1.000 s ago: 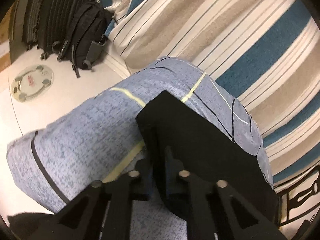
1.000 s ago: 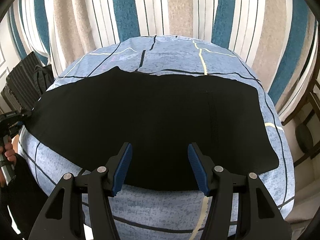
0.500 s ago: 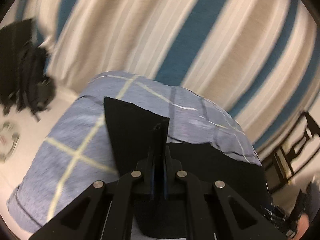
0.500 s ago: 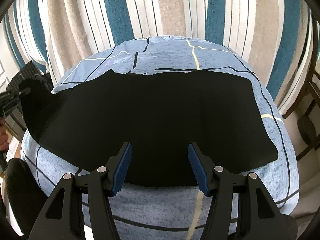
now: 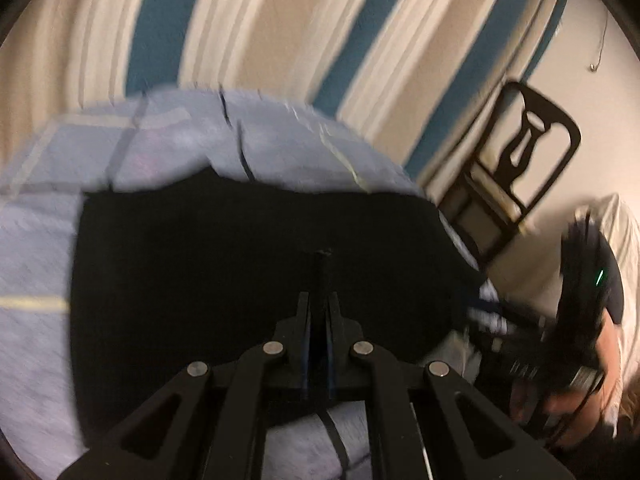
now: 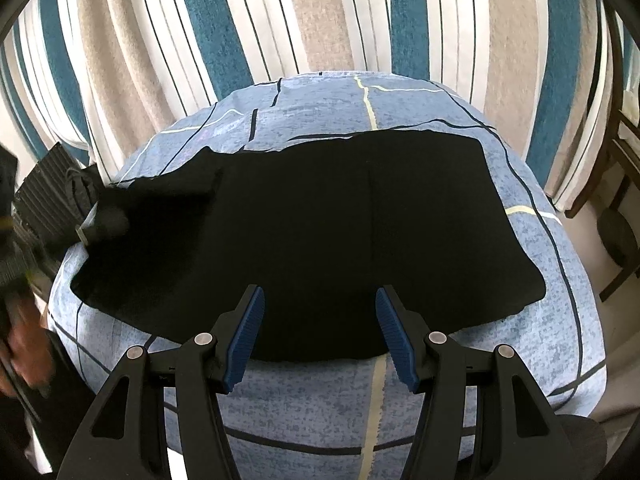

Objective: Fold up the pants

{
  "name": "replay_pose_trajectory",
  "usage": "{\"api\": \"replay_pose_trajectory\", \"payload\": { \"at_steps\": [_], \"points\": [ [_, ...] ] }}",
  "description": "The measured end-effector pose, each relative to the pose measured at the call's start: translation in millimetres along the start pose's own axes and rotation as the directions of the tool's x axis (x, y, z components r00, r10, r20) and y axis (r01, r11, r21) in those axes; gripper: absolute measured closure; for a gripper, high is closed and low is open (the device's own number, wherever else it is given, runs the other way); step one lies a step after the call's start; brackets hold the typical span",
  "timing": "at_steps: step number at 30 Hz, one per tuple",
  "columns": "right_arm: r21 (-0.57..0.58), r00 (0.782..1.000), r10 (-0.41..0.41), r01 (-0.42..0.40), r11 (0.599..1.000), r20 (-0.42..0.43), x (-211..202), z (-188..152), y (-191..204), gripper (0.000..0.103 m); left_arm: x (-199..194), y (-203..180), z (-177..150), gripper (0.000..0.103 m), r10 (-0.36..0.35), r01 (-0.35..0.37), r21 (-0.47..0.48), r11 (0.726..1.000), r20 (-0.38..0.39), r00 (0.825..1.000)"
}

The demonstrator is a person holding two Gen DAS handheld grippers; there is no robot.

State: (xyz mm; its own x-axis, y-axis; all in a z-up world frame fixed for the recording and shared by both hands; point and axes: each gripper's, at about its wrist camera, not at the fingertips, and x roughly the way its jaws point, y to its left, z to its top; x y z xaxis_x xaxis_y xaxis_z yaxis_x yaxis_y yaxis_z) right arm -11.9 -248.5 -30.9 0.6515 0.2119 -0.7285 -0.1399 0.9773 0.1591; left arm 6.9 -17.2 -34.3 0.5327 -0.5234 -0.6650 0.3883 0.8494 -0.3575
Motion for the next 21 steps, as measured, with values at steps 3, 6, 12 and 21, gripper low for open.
{"api": "replay_pose_trajectory", "payload": {
  "at_steps": [3, 6, 12, 21],
  "points": [
    [-0.004, 1.0, 0.013, -0.013, 1.0, -0.003, 1.1, 0.0, 1.3, 0.044, 16.2, 5.2, -15.9, 0.096, 0.005, -0.007, -0.028, 1.0, -0.064, 0.998],
    [0.0, 0.999, 0.046, -0.046, 0.999, -0.006, 2.3, 1.8, 3.4, 0.044, 7.9, 14.3, -18.5, 0.094, -0.041, 0.036, -0.078, 0.996, -0.064, 0.997],
    [0.064, 0.98, 0.198, -0.197, 0.978, -0.023, 13.4, 12.2, 11.5, 0.044, -34.2, 22.3, -13.7, 0.068, -0.077, 0.08, -0.089, 0.993, 0.035, 0.996],
    [0.055, 0.923, 0.364, -0.36, 0.931, -0.121, 73.6, 44.7, 50.6, 0.044, -68.2, 93.8, -13.5, 0.066, 0.128, -0.099, -0.255, 0.962, 0.102, 0.987]
  ]
}}
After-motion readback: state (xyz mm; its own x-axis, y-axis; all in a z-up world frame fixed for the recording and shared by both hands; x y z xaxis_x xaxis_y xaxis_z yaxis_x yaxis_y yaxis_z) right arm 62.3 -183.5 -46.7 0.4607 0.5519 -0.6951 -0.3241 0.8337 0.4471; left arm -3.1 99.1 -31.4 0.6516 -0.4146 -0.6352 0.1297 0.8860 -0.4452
